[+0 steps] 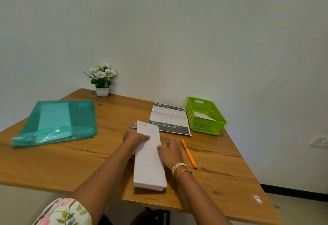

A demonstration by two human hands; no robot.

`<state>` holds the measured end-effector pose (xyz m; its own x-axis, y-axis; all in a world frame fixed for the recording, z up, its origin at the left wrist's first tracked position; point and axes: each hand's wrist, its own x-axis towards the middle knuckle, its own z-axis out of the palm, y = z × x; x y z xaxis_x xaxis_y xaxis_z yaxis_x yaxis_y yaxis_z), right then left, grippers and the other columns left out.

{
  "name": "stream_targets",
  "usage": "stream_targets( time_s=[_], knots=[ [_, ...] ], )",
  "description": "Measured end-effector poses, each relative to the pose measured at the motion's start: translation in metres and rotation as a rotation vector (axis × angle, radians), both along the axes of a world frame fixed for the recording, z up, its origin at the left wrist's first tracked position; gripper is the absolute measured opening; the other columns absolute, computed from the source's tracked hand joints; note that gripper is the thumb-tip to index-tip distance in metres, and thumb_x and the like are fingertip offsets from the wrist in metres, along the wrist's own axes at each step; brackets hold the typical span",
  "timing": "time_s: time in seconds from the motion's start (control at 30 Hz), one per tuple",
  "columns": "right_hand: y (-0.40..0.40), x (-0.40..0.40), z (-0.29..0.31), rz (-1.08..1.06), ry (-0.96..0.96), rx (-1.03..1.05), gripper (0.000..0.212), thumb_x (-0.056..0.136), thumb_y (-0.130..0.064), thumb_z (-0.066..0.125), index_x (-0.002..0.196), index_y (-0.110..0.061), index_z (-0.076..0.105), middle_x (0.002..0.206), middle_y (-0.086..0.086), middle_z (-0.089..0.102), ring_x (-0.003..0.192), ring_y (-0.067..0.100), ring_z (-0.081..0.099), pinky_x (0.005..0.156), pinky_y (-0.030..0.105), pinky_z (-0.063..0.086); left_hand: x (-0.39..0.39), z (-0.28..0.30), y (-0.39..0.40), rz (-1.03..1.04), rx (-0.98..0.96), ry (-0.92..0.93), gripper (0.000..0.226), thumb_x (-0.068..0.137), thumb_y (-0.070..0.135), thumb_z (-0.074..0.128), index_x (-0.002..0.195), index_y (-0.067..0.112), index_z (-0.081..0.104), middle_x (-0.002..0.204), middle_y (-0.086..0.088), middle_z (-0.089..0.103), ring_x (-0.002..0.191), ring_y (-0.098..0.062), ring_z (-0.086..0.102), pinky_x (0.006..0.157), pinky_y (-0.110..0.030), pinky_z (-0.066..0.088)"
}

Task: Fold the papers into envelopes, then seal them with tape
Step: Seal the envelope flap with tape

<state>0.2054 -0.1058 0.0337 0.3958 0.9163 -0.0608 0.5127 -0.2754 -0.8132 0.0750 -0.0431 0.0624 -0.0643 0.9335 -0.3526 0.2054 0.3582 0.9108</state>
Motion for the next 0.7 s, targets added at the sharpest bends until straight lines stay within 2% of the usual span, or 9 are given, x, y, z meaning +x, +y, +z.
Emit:
stream_targets(
  time_s=[0.1,0.17,0.23,0.27,0.33,0.43,0.53,0.6,0.7],
  knots=[
    [-0.001,0.001,0.021,-0.041,0.200,-0.080,0.040,0.088,-0.024,0.058,0.125,-0.009,0.052,0.124,0.009,0.060,0.108,0.027,0.058,0.084,0.031,0.045,0.002,0.014,0.003,0.077,-0.009,-0.158,0.065,0.074,0.005,0.079,0.131,0.008,0.049,0.123,-0.016,0.061,0.097,-0.031,0.062,0.067,-0.038,0.054],
    [-0.004,0.002,0.036,-0.030,0.411,-0.105,0.012,0.088,-0.007,0.053,0.093,-0.004,0.063,0.099,0.015,0.067,0.081,0.025,0.062,0.068,0.026,0.047,0.003,0.021,0.007,0.078,-0.019,-0.205,0.058,0.075,0.006,0.079,0.126,0.004,0.051,0.118,-0.017,0.063,0.092,-0.031,0.064,0.069,-0.040,0.057],
    [-0.005,0.006,0.046,-0.009,0.495,-0.042,0.019,0.087,0.005,0.051,0.081,-0.008,0.064,0.081,0.012,0.065,0.066,0.020,0.060,0.055,0.022,0.049,0.004,0.025,0.006,0.029,-0.025,-0.216,0.055,0.078,0.015,0.078,0.125,0.002,0.052,0.112,-0.017,0.064,0.090,-0.032,0.065,0.076,-0.044,0.058],
    [-0.006,0.008,0.050,-0.012,0.488,0.005,0.022,0.086,0.008,0.051,0.081,-0.009,0.064,0.080,0.011,0.065,0.064,0.018,0.060,0.055,0.023,0.052,0.004,0.026,0.004,-0.016,-0.021,-0.190,0.061,0.080,0.023,0.077,0.129,0.002,0.048,0.109,-0.017,0.063,0.088,-0.031,0.064,0.074,-0.043,0.059],
    [-0.002,0.015,0.058,-0.058,0.461,0.096,0.024,0.084,0.010,0.052,0.082,-0.009,0.067,0.090,0.017,0.068,0.070,0.022,0.061,0.072,0.034,0.054,0.003,0.032,-0.003,-0.139,-0.032,-0.022,0.078,0.082,0.046,0.070,0.139,0.004,0.036,0.102,-0.016,0.060,0.079,-0.026,0.062,0.055,-0.033,0.057],
    [0.012,0.029,0.062,-0.178,0.455,0.206,0.022,0.080,0.012,0.053,0.086,0.000,0.070,0.104,0.025,0.068,0.084,0.027,0.061,0.083,0.039,0.052,-0.004,0.042,-0.013,-0.429,-0.170,0.214,0.076,0.084,0.066,0.054,0.125,0.002,0.050,0.091,-0.016,0.064,0.069,-0.022,0.065,0.052,-0.026,0.052],
    [0.019,0.036,0.068,-0.262,0.451,0.240,0.018,0.078,0.013,0.051,0.091,0.020,0.061,0.110,0.027,0.065,0.078,0.022,0.053,0.070,0.033,0.046,-0.001,0.053,-0.020,-0.689,-0.289,0.061,0.063,0.088,0.056,0.056,0.117,-0.001,0.054,0.086,-0.015,0.072,0.067,-0.021,0.070,0.055,-0.024,0.056],
    [0.021,0.040,0.073,-0.305,0.483,0.257,0.023,0.078,0.014,0.049,0.097,0.023,0.057,0.107,0.029,0.065,0.077,0.018,0.045,0.066,0.030,0.037,0.009,0.055,-0.019,-0.689,-0.264,-0.027,0.048,0.090,0.039,0.063,0.115,-0.001,0.054,0.088,-0.016,0.073,0.068,-0.020,0.071,0.056,-0.024,0.058],
    [0.023,0.050,0.083,-0.313,0.481,0.275,0.020,0.080,0.013,0.048,0.091,0.015,0.065,0.085,0.012,0.062,0.077,0.018,0.049,0.063,0.027,0.039,0.025,0.056,-0.014,-0.640,-0.230,-0.071,0.039,0.087,0.024,0.069,0.114,0.000,0.055,0.092,-0.019,0.072,0.069,-0.021,0.072,0.060,-0.026,0.059]
  ],
)
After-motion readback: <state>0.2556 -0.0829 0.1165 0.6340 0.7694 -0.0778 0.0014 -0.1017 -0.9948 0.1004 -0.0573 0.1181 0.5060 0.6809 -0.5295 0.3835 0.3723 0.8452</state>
